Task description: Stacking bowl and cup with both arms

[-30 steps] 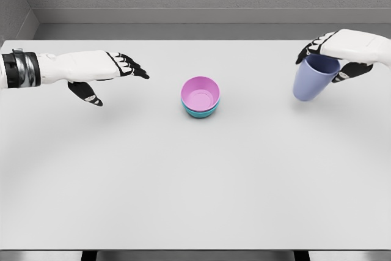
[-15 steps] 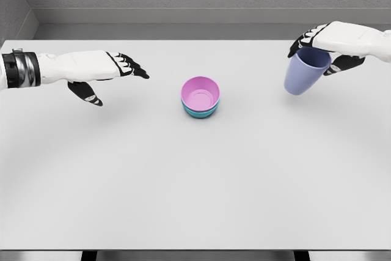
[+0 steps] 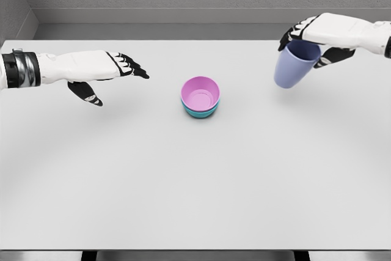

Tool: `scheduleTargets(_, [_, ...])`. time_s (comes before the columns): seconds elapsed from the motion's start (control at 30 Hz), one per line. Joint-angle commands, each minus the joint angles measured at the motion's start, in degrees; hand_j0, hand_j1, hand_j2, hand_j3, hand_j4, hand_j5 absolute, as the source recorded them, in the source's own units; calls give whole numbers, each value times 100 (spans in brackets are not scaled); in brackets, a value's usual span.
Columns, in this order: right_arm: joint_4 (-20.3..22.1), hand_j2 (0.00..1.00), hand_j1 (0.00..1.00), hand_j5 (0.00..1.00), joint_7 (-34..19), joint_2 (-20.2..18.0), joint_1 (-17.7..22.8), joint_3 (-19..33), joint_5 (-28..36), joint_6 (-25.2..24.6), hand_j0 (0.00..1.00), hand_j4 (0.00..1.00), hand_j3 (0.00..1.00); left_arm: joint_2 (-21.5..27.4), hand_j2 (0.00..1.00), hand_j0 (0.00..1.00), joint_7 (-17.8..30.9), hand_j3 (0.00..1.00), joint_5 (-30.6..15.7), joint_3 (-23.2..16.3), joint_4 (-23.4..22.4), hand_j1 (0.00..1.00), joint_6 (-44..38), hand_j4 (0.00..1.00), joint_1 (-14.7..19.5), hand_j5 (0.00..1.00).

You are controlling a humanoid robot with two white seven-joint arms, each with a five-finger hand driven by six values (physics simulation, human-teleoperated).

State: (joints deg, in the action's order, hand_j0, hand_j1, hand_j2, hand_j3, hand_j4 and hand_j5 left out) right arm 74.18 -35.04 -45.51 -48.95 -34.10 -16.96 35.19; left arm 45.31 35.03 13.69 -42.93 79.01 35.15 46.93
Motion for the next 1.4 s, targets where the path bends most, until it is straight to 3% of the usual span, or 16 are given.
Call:
scheduleTargets(0.0, [-18, 69, 69, 69, 4, 95, 0, -44, 35, -19, 69, 69, 69, 4, 100, 100, -3, 100, -33, 4, 0, 100, -15, 100, 0, 100])
scheduleTargets(1.37, [0, 70, 70, 70, 4, 1291, -791, -782, -9, -19, 70, 70, 70, 13, 100, 100, -3, 100, -41, 4, 0, 100, -15, 100, 0, 100])
